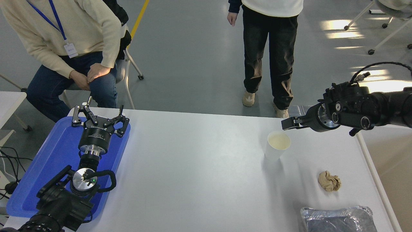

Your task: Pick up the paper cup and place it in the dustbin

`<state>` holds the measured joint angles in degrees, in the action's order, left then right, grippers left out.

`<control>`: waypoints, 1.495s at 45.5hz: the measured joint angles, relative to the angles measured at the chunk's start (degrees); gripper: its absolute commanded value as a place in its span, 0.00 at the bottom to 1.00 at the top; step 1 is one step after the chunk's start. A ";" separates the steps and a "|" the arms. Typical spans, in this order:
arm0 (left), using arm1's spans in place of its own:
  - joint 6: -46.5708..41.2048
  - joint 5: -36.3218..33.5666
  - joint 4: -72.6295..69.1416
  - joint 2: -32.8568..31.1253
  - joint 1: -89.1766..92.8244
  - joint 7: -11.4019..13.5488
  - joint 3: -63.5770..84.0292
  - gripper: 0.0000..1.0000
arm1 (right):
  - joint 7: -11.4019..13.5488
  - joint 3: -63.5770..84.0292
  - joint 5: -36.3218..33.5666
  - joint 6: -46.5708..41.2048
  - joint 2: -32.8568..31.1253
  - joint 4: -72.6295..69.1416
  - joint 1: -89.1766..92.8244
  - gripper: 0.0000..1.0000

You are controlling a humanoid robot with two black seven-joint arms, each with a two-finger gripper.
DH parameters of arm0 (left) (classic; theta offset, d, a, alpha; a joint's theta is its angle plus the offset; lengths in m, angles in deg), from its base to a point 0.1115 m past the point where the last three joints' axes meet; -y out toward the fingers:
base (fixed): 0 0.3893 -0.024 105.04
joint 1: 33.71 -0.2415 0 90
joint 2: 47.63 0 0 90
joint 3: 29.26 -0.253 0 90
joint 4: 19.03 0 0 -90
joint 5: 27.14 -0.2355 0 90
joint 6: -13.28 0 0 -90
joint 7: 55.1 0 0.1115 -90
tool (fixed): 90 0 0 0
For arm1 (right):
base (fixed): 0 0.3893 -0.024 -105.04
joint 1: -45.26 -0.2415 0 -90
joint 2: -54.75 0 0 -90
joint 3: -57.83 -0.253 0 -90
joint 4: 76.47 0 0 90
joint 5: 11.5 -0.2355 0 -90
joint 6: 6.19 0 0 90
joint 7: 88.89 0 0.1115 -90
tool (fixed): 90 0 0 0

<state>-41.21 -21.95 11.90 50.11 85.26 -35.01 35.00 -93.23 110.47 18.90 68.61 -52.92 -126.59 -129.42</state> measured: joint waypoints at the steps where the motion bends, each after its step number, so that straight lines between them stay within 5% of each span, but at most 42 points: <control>1: 0.00 0.00 0.00 0.00 0.01 -0.02 0.00 1.00 | 0.01 -0.05 0.02 0.06 0.15 0.27 0.34 1.00; 40: 0.09 0.00 0.00 0.00 0.03 -0.04 -0.01 1.00 | 0.11 -2.61 1.27 5.62 4.31 7.53 10.78 0.94; 45: 0.04 0.00 0.00 0.00 0.03 0.01 -0.01 1.00 | 0.11 -2.96 1.57 6.06 4.49 7.96 11.50 0.75; 49: 0.01 0.00 0.00 0.00 0.03 0.01 -0.01 1.00 | 0.11 -3.28 1.73 6.33 4.61 8.34 12.02 0.35; 51: 0.00 0.00 0.00 0.00 0.03 0.01 -0.01 1.00 | 0.12 -3.38 1.78 6.45 4.63 8.49 12.15 0.26; 59: 0.00 0.00 0.00 0.00 0.03 0.01 -0.01 1.00 | 0.11 -3.64 1.95 6.72 4.75 8.82 12.53 0.00; 68: 0.01 0.00 0.00 0.00 0.03 -0.02 -0.01 1.00 | 0.01 -3.77 2.05 6.77 4.81 8.87 12.68 0.00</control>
<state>-41.20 -21.95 11.90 50.11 85.29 -35.03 34.99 -93.21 106.70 20.95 75.38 -48.11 -117.72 -116.74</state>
